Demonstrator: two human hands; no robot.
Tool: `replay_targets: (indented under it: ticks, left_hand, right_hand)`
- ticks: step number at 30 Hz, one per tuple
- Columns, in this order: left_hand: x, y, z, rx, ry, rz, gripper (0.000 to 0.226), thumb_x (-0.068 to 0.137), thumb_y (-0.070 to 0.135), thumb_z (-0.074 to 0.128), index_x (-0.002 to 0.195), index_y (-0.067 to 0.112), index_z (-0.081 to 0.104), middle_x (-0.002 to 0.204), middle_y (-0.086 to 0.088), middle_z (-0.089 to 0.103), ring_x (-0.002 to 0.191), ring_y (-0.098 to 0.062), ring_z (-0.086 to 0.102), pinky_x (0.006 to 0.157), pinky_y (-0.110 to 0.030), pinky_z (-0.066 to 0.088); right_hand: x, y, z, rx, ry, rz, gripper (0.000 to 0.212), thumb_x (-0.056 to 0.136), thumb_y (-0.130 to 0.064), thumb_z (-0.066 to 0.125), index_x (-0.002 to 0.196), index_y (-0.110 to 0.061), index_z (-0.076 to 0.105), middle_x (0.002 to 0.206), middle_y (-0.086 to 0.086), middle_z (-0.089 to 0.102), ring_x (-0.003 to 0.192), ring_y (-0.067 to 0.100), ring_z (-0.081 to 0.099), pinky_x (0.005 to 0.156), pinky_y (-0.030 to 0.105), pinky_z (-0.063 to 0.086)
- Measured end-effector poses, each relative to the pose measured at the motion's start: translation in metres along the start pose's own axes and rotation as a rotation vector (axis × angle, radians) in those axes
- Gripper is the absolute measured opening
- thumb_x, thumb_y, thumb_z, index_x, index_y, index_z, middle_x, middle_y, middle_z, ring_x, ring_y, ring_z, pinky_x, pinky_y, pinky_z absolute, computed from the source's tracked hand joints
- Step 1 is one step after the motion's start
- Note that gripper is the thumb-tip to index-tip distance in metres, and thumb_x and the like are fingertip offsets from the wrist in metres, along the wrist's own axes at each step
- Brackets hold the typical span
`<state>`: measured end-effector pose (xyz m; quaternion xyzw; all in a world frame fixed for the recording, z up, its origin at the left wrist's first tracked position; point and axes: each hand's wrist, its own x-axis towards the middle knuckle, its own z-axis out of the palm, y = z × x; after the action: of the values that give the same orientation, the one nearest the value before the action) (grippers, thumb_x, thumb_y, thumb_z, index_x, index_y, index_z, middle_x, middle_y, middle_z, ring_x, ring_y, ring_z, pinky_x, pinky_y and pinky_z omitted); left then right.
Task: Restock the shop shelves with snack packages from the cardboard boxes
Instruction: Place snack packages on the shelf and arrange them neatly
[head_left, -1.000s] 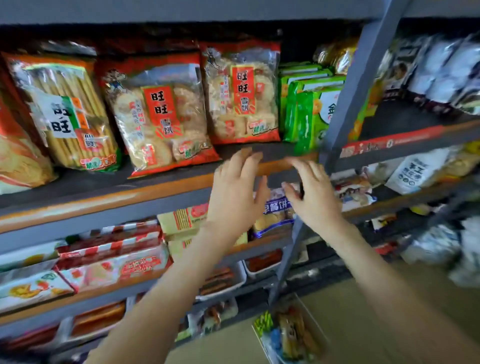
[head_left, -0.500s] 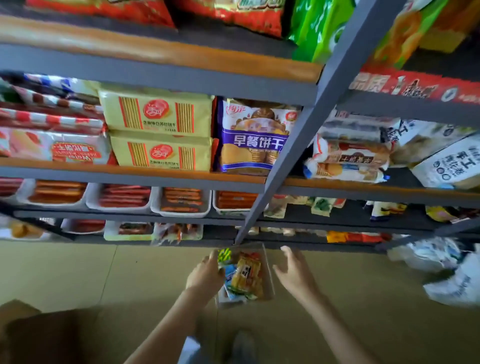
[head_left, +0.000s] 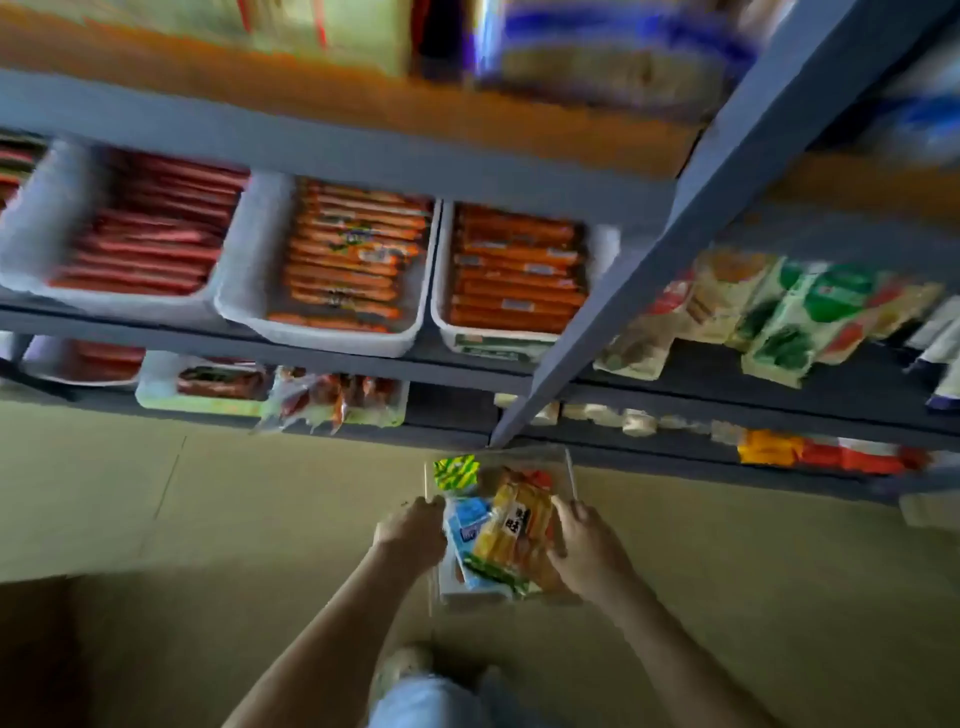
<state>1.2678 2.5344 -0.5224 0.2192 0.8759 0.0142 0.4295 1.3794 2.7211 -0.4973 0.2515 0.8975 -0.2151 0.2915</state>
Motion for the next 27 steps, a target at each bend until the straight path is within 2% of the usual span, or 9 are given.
replay_targets:
  ticks: [3, 7, 11, 13, 16, 19, 22, 25, 27]
  left_hand:
    - [0.084, 0.003, 0.065, -0.053, -0.034, 0.065, 0.069, 0.099, 0.027, 0.041, 0.154, 0.015, 0.002, 0.148, -0.015, 0.035, 0.131, -0.031, 0.043, 0.101, -0.036, 0.038]
    - [0.18, 0.008, 0.142, -0.207, -0.203, 0.186, 0.09, 0.093, 0.031, 0.058, 0.153, 0.016, -0.007, 0.123, -0.021, 0.057, 0.104, -0.029, 0.058, 0.078, -0.029, 0.039]
    - [0.233, 0.014, 0.185, -0.471, -0.255, 0.174, 0.101, 0.086, 0.021, 0.07, 0.153, 0.014, -0.004, 0.133, -0.011, 0.055, 0.11, -0.02, 0.056, 0.087, -0.024, 0.044]
    - [0.235, 0.021, 0.188, -0.62, -0.304, 0.144, 0.099, 0.083, 0.013, 0.072, 0.151, 0.015, 0.0, 0.138, -0.009, 0.05, 0.113, -0.021, 0.054, 0.091, -0.026, 0.047]
    - [0.2, 0.035, 0.164, -0.733, -0.386, 0.042, 0.096, 0.085, 0.018, 0.072, 0.148, 0.019, 0.0, 0.131, -0.012, 0.049, 0.078, -0.014, 0.054, 0.051, -0.016, 0.047]
    - [0.141, 0.041, 0.125, -0.866, -0.398, 0.026, 0.086, 0.088, 0.008, 0.065, 0.145, 0.022, 0.003, 0.115, -0.005, 0.05, 0.07, -0.008, 0.049, 0.044, -0.014, 0.042]
    - [0.065, 0.048, 0.073, -1.0, -0.403, 0.041, 0.055, 0.089, -0.008, 0.056, 0.124, 0.022, 0.027, 0.1, -0.004, 0.048, 0.079, -0.01, 0.053, 0.061, -0.028, 0.053]
    - [-0.007, 0.044, 0.026, -1.174, -0.302, -0.009, 0.073, 0.086, -0.015, 0.056, 0.133, 0.024, 0.015, 0.084, -0.006, 0.056, 0.05, -0.005, 0.057, 0.042, -0.018, 0.045]
    - [-0.058, 0.037, -0.005, -1.252, -0.237, -0.013, 0.082, 0.084, -0.018, 0.055, 0.139, 0.023, 0.011, 0.095, -0.007, 0.059, 0.061, -0.01, 0.062, 0.046, -0.021, 0.051]
  right_hand:
    - [0.064, 0.036, 0.067, 0.132, -0.048, 0.053, 0.077, 0.089, -0.028, 0.065, 0.15, -0.017, 0.018, 0.148, 0.001, 0.033, 0.135, 0.02, 0.036, 0.106, 0.027, 0.034]
    - [0.142, 0.09, 0.167, 0.566, -0.138, 0.148, 0.098, 0.076, -0.014, 0.079, 0.149, -0.015, 0.015, 0.149, 0.006, 0.036, 0.134, 0.019, 0.039, 0.103, 0.022, 0.033]
    - [0.191, 0.11, 0.227, 0.924, -0.219, 0.305, 0.065, 0.078, -0.004, 0.075, 0.134, -0.014, 0.043, 0.118, 0.003, 0.06, 0.104, 0.016, 0.058, 0.074, 0.014, 0.048]
    - [0.199, 0.112, 0.236, 1.046, -0.158, 0.312, 0.07, 0.073, -0.003, 0.079, 0.132, -0.013, 0.042, 0.111, 0.005, 0.063, 0.092, 0.014, 0.062, 0.058, 0.014, 0.051]
    - [0.174, 0.101, 0.203, 1.081, -0.16, 0.285, 0.067, 0.071, -0.001, 0.08, 0.123, -0.021, 0.042, 0.11, 0.003, 0.063, 0.092, 0.013, 0.063, 0.063, 0.023, 0.054]
    - [0.12, 0.079, 0.136, 1.113, -0.217, 0.257, 0.044, 0.077, 0.001, 0.073, 0.099, -0.025, 0.047, 0.097, -0.005, 0.063, 0.083, 0.007, 0.062, 0.067, 0.024, 0.053]
    - [0.062, 0.059, 0.075, 1.129, -0.232, 0.24, 0.074, 0.074, -0.004, 0.078, 0.13, -0.023, 0.034, 0.113, -0.003, 0.061, 0.1, 0.012, 0.061, 0.083, 0.032, 0.054]
    - [-0.001, 0.037, 0.015, 1.15, -0.275, 0.201, 0.113, 0.057, -0.025, 0.09, 0.146, -0.028, 0.021, 0.141, 0.006, 0.047, 0.124, 0.022, 0.05, 0.102, 0.044, 0.046]
    - [-0.044, 0.019, -0.026, 1.133, -0.31, 0.151, 0.121, 0.052, -0.036, 0.09, 0.149, -0.033, 0.017, 0.148, 0.004, 0.039, 0.129, 0.024, 0.045, 0.105, 0.049, 0.041]
